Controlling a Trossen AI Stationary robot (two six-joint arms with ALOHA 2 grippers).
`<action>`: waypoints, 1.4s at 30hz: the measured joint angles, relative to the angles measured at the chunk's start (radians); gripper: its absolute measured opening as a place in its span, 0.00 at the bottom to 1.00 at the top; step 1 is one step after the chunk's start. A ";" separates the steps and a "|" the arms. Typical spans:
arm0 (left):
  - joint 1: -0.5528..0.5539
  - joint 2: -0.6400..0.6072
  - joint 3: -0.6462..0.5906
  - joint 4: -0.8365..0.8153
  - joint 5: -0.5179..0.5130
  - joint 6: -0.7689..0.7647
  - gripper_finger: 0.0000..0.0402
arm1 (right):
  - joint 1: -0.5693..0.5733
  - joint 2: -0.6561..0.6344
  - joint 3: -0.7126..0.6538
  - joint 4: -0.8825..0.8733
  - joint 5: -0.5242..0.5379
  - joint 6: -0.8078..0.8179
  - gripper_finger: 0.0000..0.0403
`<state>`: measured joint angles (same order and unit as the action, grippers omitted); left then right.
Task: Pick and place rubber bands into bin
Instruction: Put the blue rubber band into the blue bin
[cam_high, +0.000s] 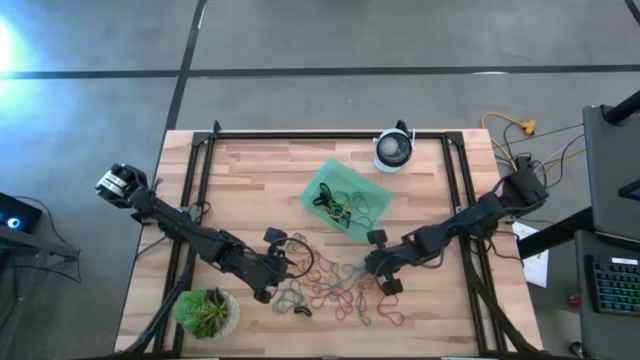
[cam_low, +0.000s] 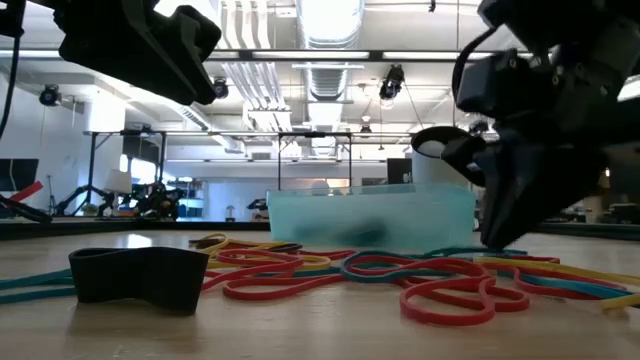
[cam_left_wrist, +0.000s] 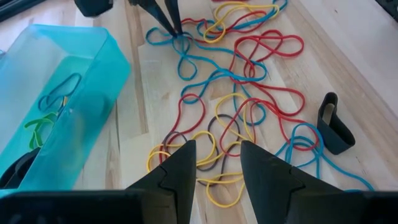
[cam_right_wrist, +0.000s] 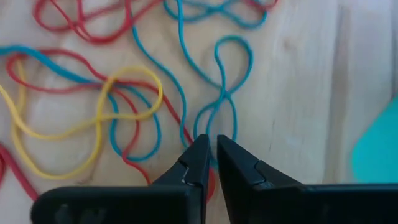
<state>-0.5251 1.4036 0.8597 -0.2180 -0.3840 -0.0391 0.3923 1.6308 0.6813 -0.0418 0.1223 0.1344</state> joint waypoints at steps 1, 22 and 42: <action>0.000 0.000 0.000 0.000 0.000 0.000 0.28 | 0.000 0.007 -0.001 0.002 0.000 0.003 0.08; 0.000 0.000 0.000 0.000 0.000 -0.003 0.28 | -0.003 -0.006 -0.012 -0.026 0.010 0.022 0.24; 0.000 0.000 -0.001 0.000 0.000 0.000 0.28 | -0.005 -0.009 -0.019 -0.028 0.010 -0.009 0.15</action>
<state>-0.5247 1.4036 0.8589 -0.2184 -0.3840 -0.0395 0.3878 1.6222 0.6624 -0.0700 0.1318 0.1258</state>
